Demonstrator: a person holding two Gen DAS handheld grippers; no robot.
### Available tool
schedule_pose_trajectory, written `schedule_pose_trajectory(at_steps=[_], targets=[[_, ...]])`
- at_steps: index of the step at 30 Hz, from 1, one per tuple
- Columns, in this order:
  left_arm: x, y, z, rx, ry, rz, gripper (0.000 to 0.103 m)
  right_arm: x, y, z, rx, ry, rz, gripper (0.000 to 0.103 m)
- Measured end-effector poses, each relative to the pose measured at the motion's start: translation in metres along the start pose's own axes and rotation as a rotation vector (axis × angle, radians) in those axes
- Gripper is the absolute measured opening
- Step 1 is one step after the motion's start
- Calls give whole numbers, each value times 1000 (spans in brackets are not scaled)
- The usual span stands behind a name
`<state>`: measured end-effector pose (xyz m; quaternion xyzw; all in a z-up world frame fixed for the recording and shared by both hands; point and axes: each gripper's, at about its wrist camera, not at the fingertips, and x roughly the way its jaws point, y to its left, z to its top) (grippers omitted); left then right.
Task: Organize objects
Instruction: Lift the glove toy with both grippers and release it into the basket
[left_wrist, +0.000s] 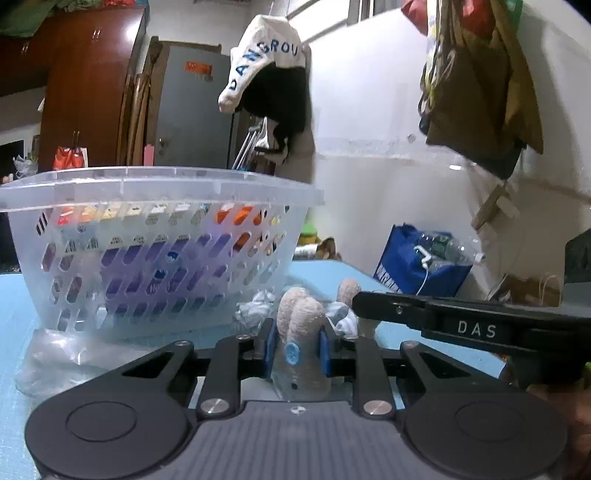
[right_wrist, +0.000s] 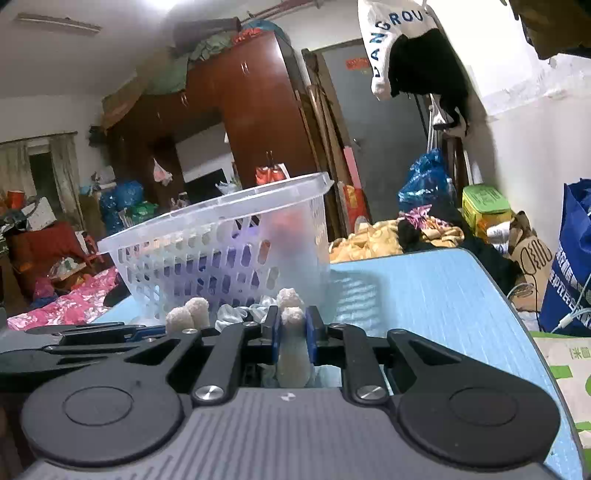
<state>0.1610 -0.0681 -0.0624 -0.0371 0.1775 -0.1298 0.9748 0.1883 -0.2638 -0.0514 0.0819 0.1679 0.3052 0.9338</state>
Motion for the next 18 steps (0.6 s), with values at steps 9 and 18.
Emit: schedule_pose_trajectory(at_steps=[9, 18], targets=[[-13, 5, 0, -11, -66, -19, 25, -6, 8, -1, -34, -64, 14, 15], [-28, 12, 4, -14, -109, -47, 23, -12, 18, 5, -43, -91, 27, 15]])
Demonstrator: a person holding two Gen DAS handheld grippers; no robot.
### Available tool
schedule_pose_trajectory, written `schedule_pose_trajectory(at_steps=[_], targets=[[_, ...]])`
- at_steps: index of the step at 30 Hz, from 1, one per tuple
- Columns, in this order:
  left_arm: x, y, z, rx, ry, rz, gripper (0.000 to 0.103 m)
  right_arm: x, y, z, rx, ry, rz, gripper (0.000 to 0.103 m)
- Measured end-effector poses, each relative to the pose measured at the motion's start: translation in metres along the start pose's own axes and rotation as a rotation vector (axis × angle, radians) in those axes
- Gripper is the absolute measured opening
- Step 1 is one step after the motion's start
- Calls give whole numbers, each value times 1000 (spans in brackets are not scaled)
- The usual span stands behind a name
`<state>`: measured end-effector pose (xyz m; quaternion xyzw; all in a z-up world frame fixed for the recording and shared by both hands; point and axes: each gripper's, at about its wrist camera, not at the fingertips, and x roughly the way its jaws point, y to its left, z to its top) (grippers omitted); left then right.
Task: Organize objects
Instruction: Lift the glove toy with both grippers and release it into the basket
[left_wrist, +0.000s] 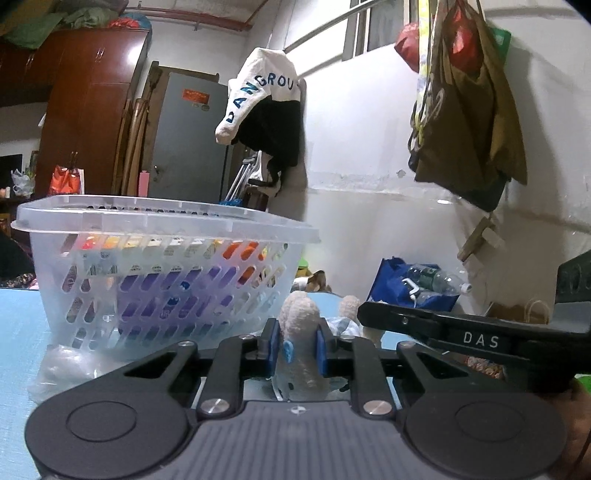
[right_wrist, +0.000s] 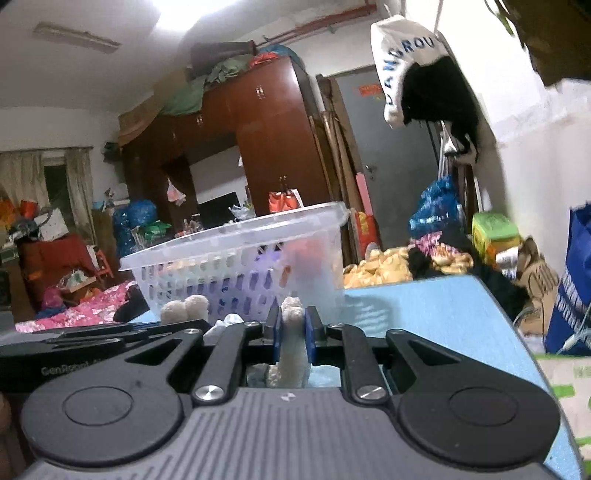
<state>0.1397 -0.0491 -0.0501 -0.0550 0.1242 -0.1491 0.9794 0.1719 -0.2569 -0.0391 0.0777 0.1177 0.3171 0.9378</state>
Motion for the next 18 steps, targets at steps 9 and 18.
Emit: schedule_pose_trajectory(at_steps=[9, 18], targets=[[-58, 3, 33, 4, -113, -54, 23, -24, 44, 37, -80, -86, 64, 15], [-64, 22, 122, 86, -195, -15, 23, 4, 82, 122, -213, -124, 134, 15]])
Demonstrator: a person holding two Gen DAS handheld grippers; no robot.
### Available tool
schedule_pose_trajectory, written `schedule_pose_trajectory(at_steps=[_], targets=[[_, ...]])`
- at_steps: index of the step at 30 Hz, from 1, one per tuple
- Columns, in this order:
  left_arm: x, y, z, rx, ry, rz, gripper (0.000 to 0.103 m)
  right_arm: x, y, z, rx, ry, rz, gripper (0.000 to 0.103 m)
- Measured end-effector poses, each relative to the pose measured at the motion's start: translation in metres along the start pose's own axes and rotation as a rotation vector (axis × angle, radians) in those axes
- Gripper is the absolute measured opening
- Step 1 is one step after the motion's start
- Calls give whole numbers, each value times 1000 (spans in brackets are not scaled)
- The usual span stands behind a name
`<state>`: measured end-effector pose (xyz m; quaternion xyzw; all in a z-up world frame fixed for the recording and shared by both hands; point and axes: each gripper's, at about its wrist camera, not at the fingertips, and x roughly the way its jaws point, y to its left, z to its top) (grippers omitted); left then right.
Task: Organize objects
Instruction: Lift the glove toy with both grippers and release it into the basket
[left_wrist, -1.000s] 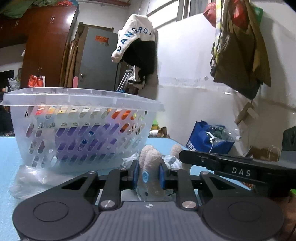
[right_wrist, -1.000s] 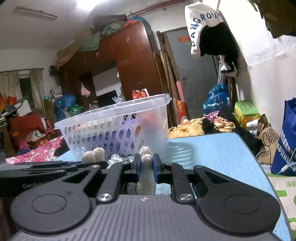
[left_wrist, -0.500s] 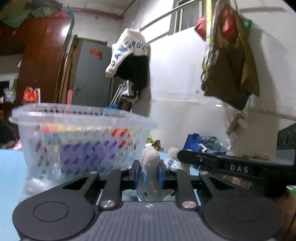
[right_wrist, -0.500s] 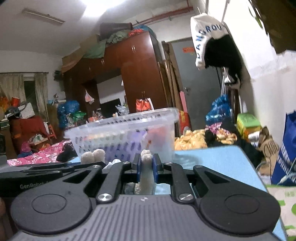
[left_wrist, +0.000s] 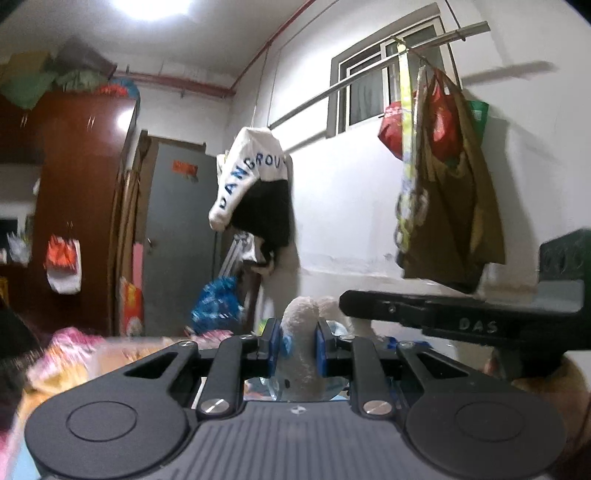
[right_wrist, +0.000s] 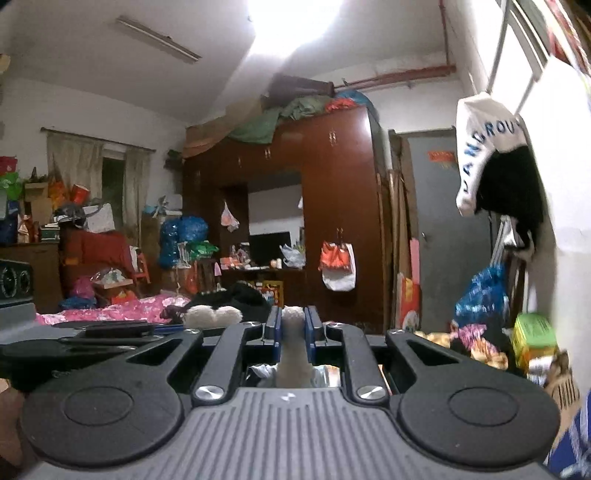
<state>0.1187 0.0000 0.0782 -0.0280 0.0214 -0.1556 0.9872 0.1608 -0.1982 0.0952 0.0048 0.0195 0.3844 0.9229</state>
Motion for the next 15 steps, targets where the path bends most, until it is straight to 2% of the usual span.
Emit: schedule_pose_trajectory(at_steps=[4, 7, 11, 15], targets=[[36, 19, 33, 25, 39, 53, 22, 30, 4, 20, -70, -5, -44, 15], [71, 38, 41, 7, 87, 91, 22, 61, -1, 20, -102, 21, -87, 15], [117, 60, 32, -26, 181, 142, 22, 100, -12, -1, -140, 88, -136, 15], [148, 69, 16, -5, 259, 185, 22, 117, -24, -18, -121, 119, -150, 15]])
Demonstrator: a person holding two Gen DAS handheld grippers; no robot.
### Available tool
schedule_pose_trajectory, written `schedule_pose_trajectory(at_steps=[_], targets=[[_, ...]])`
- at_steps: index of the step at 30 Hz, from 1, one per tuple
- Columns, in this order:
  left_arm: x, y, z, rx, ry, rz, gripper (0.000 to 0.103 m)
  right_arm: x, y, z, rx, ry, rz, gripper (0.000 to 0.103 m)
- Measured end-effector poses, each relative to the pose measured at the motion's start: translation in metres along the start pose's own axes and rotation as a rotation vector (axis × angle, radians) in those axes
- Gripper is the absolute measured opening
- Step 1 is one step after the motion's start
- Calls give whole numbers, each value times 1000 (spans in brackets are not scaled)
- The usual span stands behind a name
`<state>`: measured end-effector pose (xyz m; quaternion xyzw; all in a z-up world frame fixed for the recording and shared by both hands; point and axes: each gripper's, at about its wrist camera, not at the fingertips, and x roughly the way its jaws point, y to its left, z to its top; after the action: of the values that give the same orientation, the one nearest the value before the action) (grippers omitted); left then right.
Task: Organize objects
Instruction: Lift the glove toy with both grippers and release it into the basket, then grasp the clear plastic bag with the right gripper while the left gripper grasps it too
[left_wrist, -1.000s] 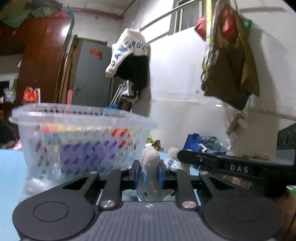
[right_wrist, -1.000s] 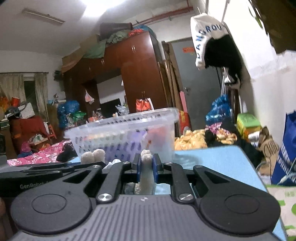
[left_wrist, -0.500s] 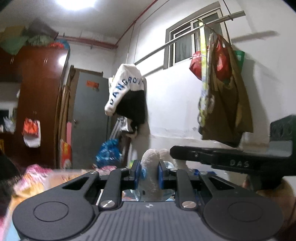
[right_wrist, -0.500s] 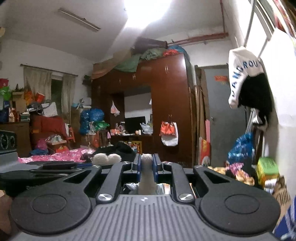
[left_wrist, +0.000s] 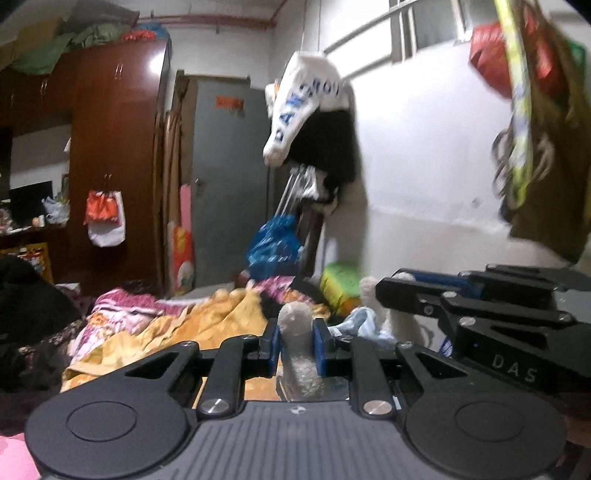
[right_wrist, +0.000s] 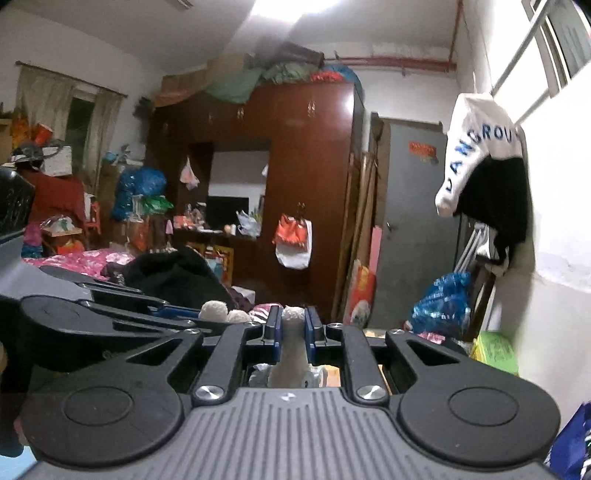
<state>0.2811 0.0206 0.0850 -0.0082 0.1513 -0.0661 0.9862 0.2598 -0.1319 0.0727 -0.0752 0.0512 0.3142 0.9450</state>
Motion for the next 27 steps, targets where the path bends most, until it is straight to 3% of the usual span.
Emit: schedule_pose_trajectory(at_steps=[5, 6, 7, 8, 9, 10, 15, 20, 23, 27], targets=[[12, 9, -10, -18, 31, 25, 26, 2, 2, -15, 21, 30, -6, 15], [13, 10, -11, -19, 44, 56, 46, 1, 1, -16, 33, 32, -3, 22], [16, 12, -11, -20, 69, 94, 73, 0, 0, -15, 59, 37, 8, 46], [17, 15, -11, -27, 82, 134, 80, -1, -3, -13, 85, 42, 16, 57], [15, 19, -11, -36, 73, 165, 85, -4, -5, -13, 103, 44, 11, 79], [8, 25, -14, -56, 54, 179, 85, -9, -6, -12, 104, 28, 7, 90], [-44, 33, -30, -103, -13, 108, 86, -34, -17, -15, 147, 57, 27, 103], [-98, 26, -68, -77, -10, -20, 86, -70, -37, -45, 299, 148, 71, 103], [-121, 25, -102, -65, 30, -48, 88, -94, -39, -82, 355, 184, 92, 103], [-118, 34, -129, -70, 117, -44, 88, -93, -38, -123, 408, 323, 152, 103]])
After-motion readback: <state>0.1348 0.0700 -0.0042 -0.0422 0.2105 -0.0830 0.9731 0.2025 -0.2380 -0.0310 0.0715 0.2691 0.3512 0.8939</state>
